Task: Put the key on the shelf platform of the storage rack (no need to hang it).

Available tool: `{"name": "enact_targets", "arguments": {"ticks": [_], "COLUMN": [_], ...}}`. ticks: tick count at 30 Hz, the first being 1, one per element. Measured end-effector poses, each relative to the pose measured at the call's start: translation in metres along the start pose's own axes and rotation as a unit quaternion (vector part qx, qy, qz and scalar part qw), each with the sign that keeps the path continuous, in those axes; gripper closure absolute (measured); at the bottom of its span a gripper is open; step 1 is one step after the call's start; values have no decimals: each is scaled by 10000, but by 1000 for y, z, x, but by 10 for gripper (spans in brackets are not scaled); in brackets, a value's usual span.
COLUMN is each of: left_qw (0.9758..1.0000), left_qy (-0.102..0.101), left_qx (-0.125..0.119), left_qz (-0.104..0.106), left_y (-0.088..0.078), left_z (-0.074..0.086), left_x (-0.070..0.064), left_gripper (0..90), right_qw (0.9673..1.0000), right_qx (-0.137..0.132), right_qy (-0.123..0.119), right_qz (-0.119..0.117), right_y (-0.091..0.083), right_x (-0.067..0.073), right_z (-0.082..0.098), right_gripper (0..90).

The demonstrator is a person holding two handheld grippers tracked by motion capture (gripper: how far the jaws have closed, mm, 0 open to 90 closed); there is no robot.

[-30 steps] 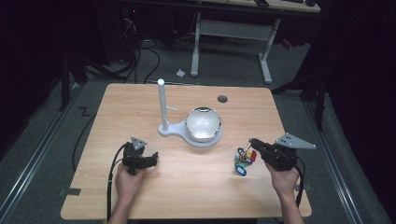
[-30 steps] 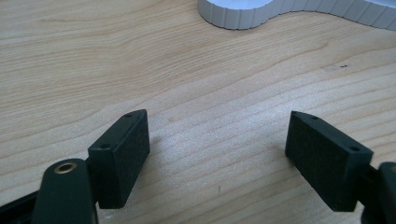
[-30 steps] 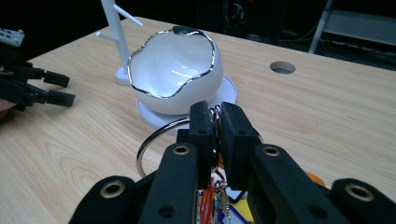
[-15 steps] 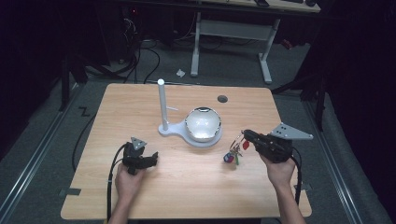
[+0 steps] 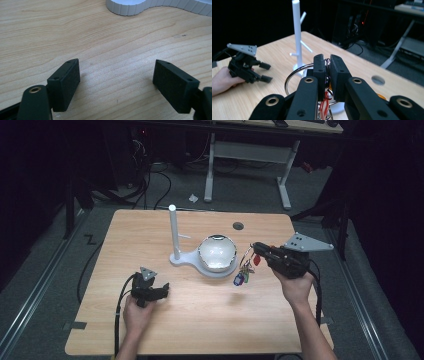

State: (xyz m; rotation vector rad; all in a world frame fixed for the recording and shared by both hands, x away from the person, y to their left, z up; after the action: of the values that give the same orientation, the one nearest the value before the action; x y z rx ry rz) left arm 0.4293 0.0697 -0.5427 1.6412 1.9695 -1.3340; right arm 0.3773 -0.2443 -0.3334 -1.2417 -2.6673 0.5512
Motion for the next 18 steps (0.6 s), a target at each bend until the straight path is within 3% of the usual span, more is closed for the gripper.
{"name": "enact_targets", "arguments": {"ticks": [11, 18], "left_qw": [10000, 10000], "left_qy": [52, 55], "left_qx": [-7, -5], "left_qz": [27, 31], "left_y": [0, 0], "left_z": [0, 0], "left_x": [1, 1], "left_gripper": [221, 221], "right_qw": [9992, 9994], "right_qx": [-144, -124], "right_qy": [-349, -297], "right_qz": [-104, -102], "right_y": [20, 42], "right_x": [6, 2], "right_z": [-45, -60], "right_gripper": [840, 840]}}
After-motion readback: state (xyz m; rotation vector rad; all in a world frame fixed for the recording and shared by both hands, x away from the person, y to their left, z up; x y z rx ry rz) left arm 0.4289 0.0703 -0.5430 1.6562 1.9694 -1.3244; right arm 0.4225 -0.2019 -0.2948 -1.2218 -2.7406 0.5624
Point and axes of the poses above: each handheld gripper's, and its own axes: y roughly forward along the jaws, z roughly out of its underside, x roughly to its left, the point moved 3 cm from there along y, roughly forward along the jaws, and after that the axes turned 1 degree about z, right-handed, at the moved point
